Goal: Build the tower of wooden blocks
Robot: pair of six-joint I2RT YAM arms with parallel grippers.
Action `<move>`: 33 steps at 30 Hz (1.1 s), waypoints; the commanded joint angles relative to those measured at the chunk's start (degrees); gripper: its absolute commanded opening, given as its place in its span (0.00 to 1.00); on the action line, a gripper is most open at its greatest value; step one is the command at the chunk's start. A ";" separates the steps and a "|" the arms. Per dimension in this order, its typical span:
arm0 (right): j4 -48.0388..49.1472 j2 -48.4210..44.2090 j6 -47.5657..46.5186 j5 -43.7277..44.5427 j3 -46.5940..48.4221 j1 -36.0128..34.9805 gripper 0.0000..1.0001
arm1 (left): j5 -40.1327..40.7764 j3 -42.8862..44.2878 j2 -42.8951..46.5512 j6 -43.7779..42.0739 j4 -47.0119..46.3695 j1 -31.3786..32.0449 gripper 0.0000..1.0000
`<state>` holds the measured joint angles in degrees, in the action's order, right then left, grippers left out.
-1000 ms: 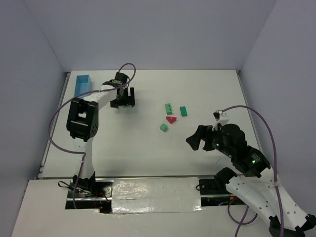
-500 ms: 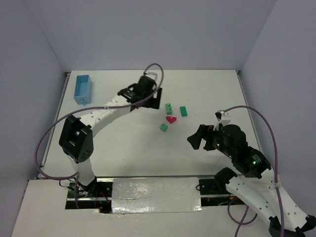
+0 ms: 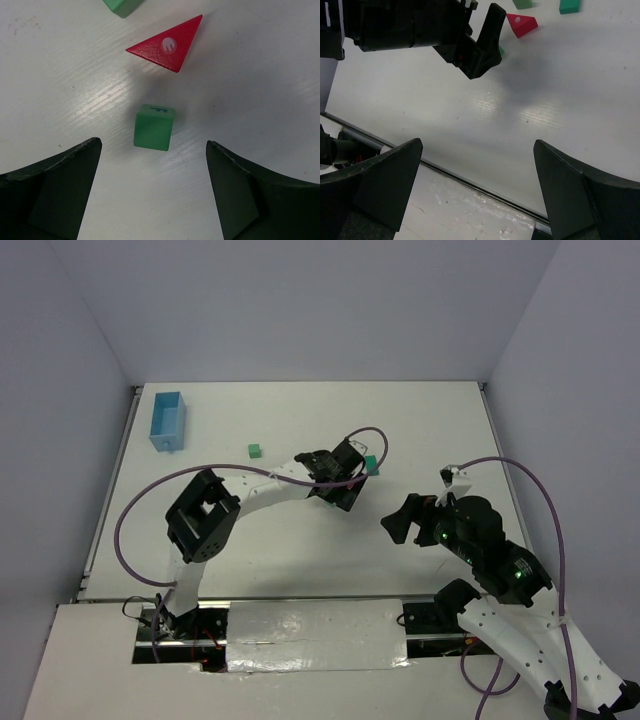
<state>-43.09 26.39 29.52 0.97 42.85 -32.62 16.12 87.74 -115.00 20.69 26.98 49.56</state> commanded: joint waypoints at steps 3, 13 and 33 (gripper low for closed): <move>1.96 0.24 -0.69 -0.71 -0.31 -0.07 1.00 | -0.91 0.67 -0.83 -3.19 -2.28 -0.17 0.92; 2.05 0.41 -1.04 -2.03 -0.31 0.01 1.00 | -3.20 0.50 -3.04 -5.30 -3.95 -0.25 0.67; 2.40 0.59 -1.83 -3.17 -0.31 0.01 1.00 | -12.31 -9.52 3.38 -39.46 -2.83 -2.53 0.21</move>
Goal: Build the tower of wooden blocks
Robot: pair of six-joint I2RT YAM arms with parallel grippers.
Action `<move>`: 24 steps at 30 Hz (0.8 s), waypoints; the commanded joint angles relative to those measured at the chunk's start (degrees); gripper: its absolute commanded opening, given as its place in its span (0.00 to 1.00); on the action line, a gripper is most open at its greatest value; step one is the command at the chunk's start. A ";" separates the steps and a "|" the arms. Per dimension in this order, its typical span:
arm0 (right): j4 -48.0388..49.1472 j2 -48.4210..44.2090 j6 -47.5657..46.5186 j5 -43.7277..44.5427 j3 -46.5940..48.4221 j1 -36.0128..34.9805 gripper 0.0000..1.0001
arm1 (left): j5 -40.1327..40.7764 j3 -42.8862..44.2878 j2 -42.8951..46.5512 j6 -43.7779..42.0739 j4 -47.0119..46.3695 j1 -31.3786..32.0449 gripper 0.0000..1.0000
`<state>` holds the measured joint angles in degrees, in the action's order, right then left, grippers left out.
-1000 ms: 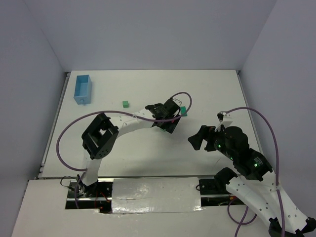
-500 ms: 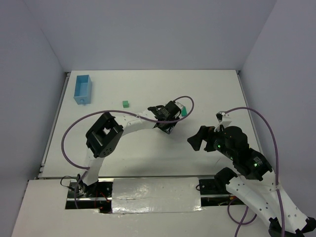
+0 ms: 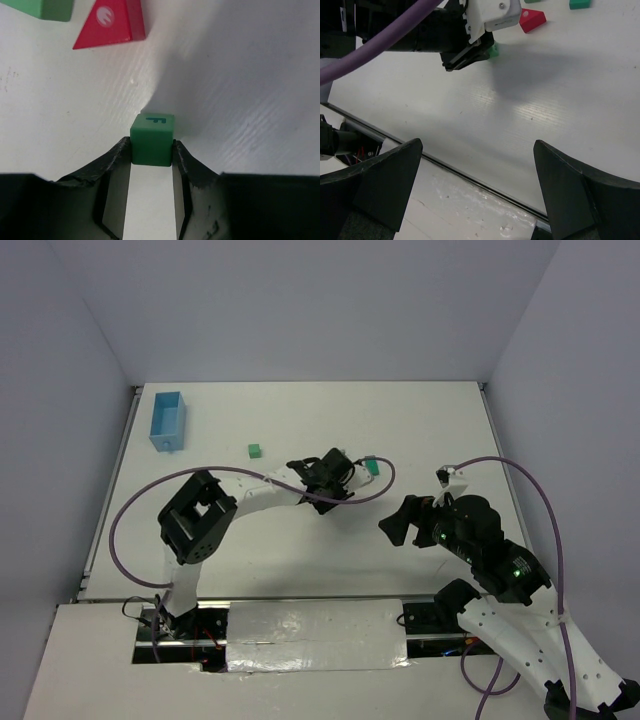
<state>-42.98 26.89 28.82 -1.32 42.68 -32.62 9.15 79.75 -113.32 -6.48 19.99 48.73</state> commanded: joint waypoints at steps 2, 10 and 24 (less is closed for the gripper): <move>2.46 0.09 -1.22 -1.14 -0.14 0.01 1.00 | -7.56 -0.82 1.35 -13.82 8.75 -3.73 0.42; 2.90 -0.70 -1.57 -2.11 -0.40 0.01 1.00 | -1.51 -0.64 3.97 -10.40 6.56 -4.08 0.77; 3.17 -0.97 -1.48 -1.84 -0.58 0.01 1.00 | 24.62 10.60 7.67 50.62 23.34 -4.08 1.00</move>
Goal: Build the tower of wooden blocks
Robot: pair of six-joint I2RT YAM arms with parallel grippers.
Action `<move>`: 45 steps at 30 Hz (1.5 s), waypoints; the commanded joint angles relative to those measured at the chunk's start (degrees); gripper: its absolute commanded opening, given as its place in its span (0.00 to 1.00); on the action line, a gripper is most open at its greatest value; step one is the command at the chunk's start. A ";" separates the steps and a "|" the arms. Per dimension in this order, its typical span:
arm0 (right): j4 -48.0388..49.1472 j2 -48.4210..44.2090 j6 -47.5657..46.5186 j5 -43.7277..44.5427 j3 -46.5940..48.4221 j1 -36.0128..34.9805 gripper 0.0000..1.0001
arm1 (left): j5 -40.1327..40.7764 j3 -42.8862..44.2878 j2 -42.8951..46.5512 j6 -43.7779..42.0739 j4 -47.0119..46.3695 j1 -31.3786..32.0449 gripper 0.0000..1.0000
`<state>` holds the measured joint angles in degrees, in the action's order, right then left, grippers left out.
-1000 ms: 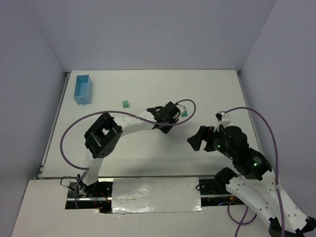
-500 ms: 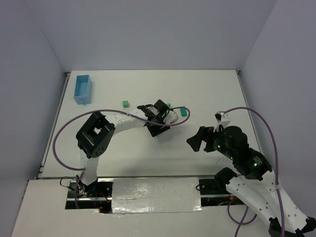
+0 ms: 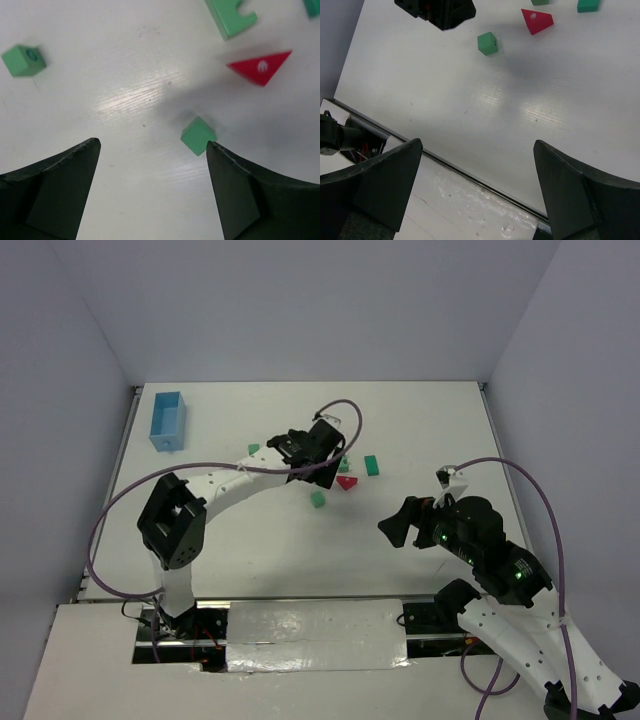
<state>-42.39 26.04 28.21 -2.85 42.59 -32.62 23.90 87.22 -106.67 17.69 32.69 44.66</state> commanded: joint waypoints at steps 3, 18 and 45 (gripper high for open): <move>2.58 -0.11 -0.87 -0.31 -0.49 0.01 1.00 | -1.28 -0.28 3.05 35.18 4.78 0.51 0.98; 3.10 -2.31 -1.14 -1.72 -0.84 -0.07 1.00 | 5.10 6.57 -9.96 50.33 10.74 6.05 0.76; 3.28 -2.14 -1.22 -2.25 -1.02 -0.07 1.00 | 7.65 9.64 -15.85 52.53 14.34 4.20 0.59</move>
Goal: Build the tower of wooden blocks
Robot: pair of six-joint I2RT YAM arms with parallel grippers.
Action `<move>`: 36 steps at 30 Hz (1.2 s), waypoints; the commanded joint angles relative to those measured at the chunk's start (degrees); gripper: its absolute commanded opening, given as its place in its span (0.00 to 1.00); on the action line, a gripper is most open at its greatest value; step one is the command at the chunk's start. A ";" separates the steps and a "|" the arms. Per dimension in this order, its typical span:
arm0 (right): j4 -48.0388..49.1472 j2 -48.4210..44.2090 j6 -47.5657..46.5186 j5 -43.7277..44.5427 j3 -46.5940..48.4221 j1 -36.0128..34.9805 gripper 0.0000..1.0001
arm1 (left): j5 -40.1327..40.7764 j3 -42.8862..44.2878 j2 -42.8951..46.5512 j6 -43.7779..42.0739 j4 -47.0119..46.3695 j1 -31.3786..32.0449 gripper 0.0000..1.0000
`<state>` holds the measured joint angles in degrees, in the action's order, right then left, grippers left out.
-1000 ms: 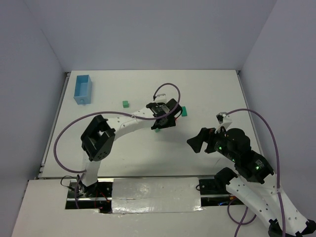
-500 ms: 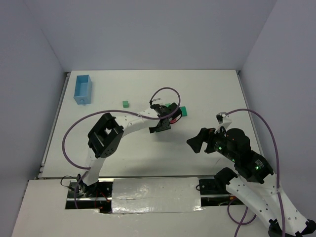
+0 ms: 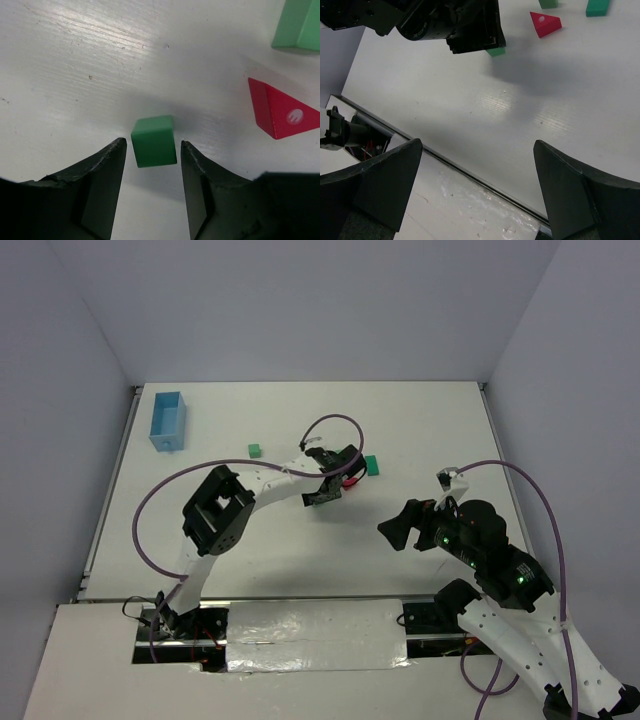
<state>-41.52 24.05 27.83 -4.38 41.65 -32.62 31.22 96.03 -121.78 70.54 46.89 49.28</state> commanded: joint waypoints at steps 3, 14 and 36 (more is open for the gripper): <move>2.41 -0.15 -0.85 -0.80 -0.08 0.01 1.00 | 0.15 0.48 -0.57 -1.02 -0.49 -0.58 0.54; 2.32 0.20 -0.94 -1.07 0.01 0.01 1.00 | 0.67 -1.02 2.50 -19.80 -7.16 -3.13 0.25; 2.58 0.82 -1.03 -0.89 -0.08 -0.07 1.00 | -11.36 12.87 -0.83 -49.01 -9.54 -25.19 0.35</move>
<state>-41.52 24.25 27.55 -5.15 41.65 -32.62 21.21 106.96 -120.27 23.64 35.99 24.14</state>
